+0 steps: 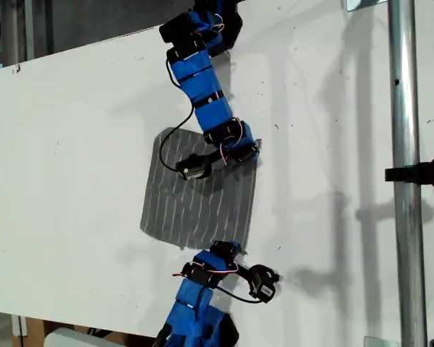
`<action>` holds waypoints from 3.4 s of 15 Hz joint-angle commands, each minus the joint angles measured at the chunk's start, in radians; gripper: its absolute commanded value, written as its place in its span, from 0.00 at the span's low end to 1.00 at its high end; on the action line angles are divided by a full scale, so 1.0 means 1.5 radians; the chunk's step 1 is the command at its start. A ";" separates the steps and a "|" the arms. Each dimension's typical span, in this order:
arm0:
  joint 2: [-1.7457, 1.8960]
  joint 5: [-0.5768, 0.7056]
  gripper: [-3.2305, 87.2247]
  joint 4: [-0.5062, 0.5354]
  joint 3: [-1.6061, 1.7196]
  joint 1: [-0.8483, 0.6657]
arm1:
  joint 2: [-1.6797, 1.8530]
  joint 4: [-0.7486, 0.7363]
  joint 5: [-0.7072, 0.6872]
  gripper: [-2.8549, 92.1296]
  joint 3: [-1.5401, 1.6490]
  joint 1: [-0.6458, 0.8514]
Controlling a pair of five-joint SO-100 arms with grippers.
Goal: Grasp corners of a towel and fold twice.
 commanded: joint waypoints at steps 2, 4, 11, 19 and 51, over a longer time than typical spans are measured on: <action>0.074 0.008 0.00 0.186 -0.201 0.013 | 0.139 0.075 -0.034 0.03 -0.078 -0.024; 0.070 0.010 0.00 0.270 -0.309 0.041 | 0.162 0.107 -0.042 0.03 -0.137 -0.041; 0.063 0.197 0.00 0.305 -0.286 -0.263 | 0.335 0.118 -0.102 0.03 0.109 0.178; -0.264 0.541 0.00 0.396 -0.786 -0.548 | 0.435 0.100 -0.464 0.03 0.100 0.538; 1.034 -0.035 0.01 0.198 0.440 -0.059 | 0.943 0.375 0.285 0.47 0.568 0.216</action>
